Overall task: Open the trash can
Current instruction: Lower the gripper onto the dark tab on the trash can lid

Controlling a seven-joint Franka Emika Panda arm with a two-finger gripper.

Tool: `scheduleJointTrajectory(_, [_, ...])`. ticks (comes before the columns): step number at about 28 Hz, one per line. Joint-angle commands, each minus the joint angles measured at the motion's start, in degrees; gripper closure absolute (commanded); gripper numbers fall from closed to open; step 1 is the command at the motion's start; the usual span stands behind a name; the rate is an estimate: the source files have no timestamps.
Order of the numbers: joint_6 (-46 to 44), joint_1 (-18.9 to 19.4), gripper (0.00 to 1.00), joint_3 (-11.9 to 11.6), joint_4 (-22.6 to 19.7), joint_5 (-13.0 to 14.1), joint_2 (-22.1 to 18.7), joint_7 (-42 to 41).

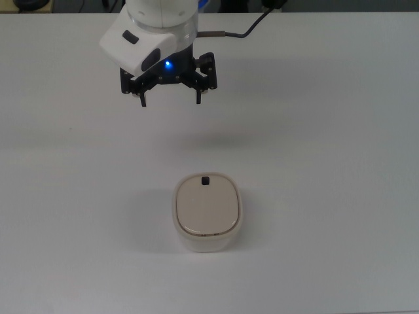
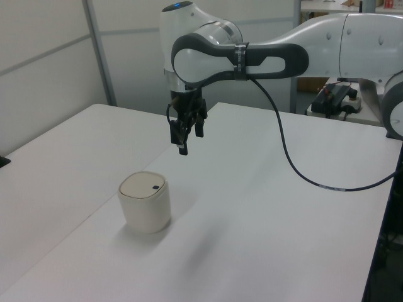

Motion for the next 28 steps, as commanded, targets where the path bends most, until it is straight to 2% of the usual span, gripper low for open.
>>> scheduleJointTrajectory(1, [-0.9, 0.7, 0.0, -0.5, -0.8, 0.3, -1.0, 0.5])
scheduleJointTrajectory(9, [-0.3, 0.8, 0.0, -0.3, -0.9, -0.5, -0.7, 1.1])
scheduleJointTrajectory(12, [0.2, 0.8, 0.07, -0.3, -1.0, -0.4, -0.5, 1.4])
scheduleJointTrajectory(13, [0.3, 1.0, 0.17, -0.2, -1.0, -0.4, -0.4, 1.4])
scheduleJointTrajectory(18, [1.0, 1.5, 0.51, -0.2, -1.0, -0.2, 0.0, 1.6])
scheduleJointTrajectory(19, [1.1, 1.5, 0.64, -0.2, -1.0, -0.1, 0.1, 1.9])
scheduleJointTrajectory(24, [3.9, 1.6, 0.95, -0.2, -1.1, -0.1, 1.3, 3.8])
scheduleJointTrajectory(26, [4.9, 1.6, 1.0, -0.2, -1.1, -0.2, 1.7, 3.8])
scheduleJointTrajectory(28, [6.4, 1.7, 1.0, -0.2, -1.1, -0.2, 2.8, 3.9])
